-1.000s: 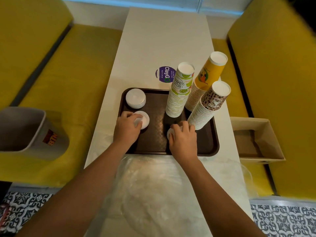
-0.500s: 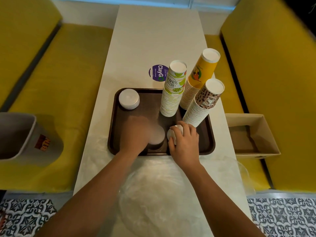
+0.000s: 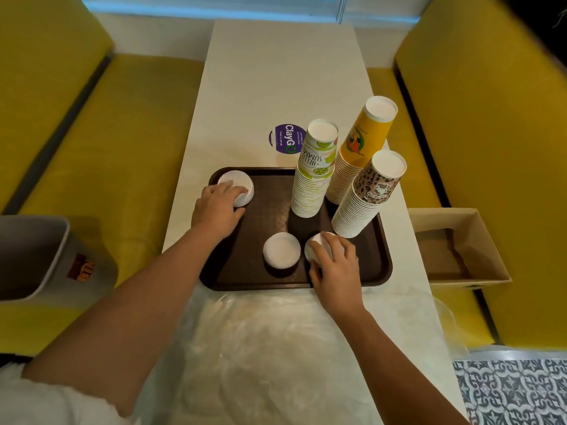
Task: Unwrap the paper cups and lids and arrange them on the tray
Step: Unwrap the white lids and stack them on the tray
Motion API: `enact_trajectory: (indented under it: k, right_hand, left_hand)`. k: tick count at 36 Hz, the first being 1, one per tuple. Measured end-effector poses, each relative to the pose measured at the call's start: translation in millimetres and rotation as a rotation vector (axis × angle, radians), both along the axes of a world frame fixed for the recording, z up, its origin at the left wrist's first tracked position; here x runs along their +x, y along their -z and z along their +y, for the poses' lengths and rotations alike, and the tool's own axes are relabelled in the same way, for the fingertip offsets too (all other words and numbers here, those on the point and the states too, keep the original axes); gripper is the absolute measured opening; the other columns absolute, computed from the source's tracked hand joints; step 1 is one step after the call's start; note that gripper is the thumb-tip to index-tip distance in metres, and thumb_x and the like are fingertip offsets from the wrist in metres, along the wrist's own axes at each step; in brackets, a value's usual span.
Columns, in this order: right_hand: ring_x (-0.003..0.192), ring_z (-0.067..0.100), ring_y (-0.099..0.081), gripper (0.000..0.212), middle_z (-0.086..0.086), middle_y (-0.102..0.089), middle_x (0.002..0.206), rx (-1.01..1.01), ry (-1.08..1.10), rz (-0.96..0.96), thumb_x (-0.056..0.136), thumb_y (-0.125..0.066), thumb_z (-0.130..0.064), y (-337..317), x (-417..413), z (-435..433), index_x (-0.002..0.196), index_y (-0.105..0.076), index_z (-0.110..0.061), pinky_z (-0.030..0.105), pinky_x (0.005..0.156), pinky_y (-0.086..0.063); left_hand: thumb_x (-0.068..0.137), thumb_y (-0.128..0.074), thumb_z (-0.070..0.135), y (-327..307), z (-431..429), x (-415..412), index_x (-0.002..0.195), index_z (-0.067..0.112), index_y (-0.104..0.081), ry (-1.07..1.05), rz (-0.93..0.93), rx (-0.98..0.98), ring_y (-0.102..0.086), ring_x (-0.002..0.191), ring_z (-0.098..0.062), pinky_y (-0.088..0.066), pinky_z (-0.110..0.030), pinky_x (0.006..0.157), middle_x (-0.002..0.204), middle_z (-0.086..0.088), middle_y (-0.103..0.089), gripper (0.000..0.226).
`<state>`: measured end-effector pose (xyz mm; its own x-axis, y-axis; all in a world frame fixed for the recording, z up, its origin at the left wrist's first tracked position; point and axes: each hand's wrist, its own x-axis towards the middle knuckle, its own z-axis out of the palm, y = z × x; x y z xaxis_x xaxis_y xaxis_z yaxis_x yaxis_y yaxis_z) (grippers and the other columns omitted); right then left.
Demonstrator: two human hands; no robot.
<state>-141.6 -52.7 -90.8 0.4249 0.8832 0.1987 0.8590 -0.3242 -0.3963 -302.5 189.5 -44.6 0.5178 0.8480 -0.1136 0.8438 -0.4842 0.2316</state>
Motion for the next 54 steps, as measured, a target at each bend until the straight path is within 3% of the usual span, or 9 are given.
enact_trajectory:
  k: [8,13,19,24,30,38,42,48,54]
  right_hand:
    - [0.136,0.038,-0.044,0.048,0.011,-0.053,0.151,0.01,-0.011,0.045,0.085,-0.079,-0.01,1,4,-1,0.129,-0.064,-0.014,0.058,0.096,-0.054]
    - [0.134,0.039,-0.045,0.047,0.012,-0.053,0.151,0.011,-0.043,0.033,0.082,-0.079,-0.009,2,9,-1,0.127,-0.064,-0.012,0.055,0.097,-0.054]
    - [0.133,0.038,-0.044,0.051,0.012,-0.052,0.151,0.0,-0.042,0.034,0.081,-0.081,-0.008,3,13,-5,0.128,-0.063,-0.012,0.055,0.097,-0.053]
    - [0.134,0.039,-0.044,0.056,0.013,-0.053,0.15,-0.025,-0.04,0.04,0.079,-0.083,-0.01,2,16,-8,0.13,-0.062,-0.012,0.056,0.096,-0.055]
    - [0.134,0.04,-0.045,0.057,0.013,-0.053,0.15,-0.04,-0.047,0.043,0.078,-0.084,-0.01,0,15,-11,0.13,-0.061,-0.012,0.056,0.095,-0.055]
    - [0.132,0.04,-0.046,0.054,0.014,-0.054,0.148,-0.025,-0.02,0.0,0.078,-0.083,-0.01,1,17,-15,0.128,-0.063,-0.012,0.056,0.094,-0.054]
    - [0.132,0.04,-0.048,0.05,0.015,-0.054,0.148,-0.006,0.008,-0.058,0.079,-0.082,-0.015,0,16,-19,0.126,-0.064,-0.013,0.06,0.099,-0.05]
    - [0.132,0.038,-0.049,0.04,0.015,-0.056,0.145,0.132,0.053,-0.071,0.085,-0.077,-0.022,-13,14,-19,0.122,-0.065,-0.012,0.059,0.107,-0.044]
    - [0.123,0.028,-0.045,0.049,0.012,-0.052,0.132,0.352,0.309,0.201,0.082,-0.075,-0.031,-44,26,-19,0.122,-0.06,-0.008,0.035,0.1,-0.043]
  left_hand:
    - [0.096,-0.071,0.033,10,-42,-15,0.13,0.03,-0.065,0.017,-0.047,0.116,-0.05,0.124,-0.031,-0.052,-0.043,0.094,0.144,-0.003,-0.055,0.035]
    - [0.092,-0.074,0.033,16,-74,-27,0.134,0.031,-0.062,-0.017,-0.041,0.13,-0.052,0.119,-0.03,-0.051,-0.045,0.092,0.141,-0.002,-0.058,0.044]
    - [0.091,-0.071,0.04,17,-104,-36,0.143,0.035,-0.057,-0.04,0.037,0.125,-0.05,0.122,-0.027,-0.043,-0.051,0.106,0.144,0.0,-0.055,0.054]
    - [0.086,-0.069,0.057,7,-118,-41,0.137,0.04,-0.061,-0.043,0.086,0.147,-0.049,0.13,-0.027,-0.019,-0.066,0.118,0.142,0.004,-0.058,0.055]
    - [0.085,-0.073,0.052,-1,-119,-28,0.131,0.038,-0.066,0.219,-0.088,0.169,-0.045,0.135,-0.032,-0.034,-0.063,0.116,0.148,-0.004,-0.05,0.048]
    - [0.097,-0.044,0.066,18,-125,-12,0.15,0.057,-0.034,0.336,0.001,0.016,-0.023,0.154,-0.032,-0.02,-0.064,0.122,0.167,0.001,-0.03,0.055]
    - [0.097,-0.047,0.065,17,-127,-9,0.147,0.056,-0.039,0.323,-0.016,0.017,-0.023,0.155,-0.03,-0.017,-0.063,0.124,0.166,0.002,-0.031,0.051]
    - [0.098,-0.052,0.059,10,-129,-13,0.147,0.05,-0.047,0.31,-0.098,0.066,-0.031,0.15,-0.028,-0.023,-0.06,0.123,0.161,-0.001,-0.038,0.05]
    - [0.089,-0.077,0.036,4,-121,-19,0.135,0.032,-0.063,0.115,-0.223,0.107,-0.047,0.133,-0.028,-0.049,-0.057,0.106,0.147,-0.005,-0.05,0.049]
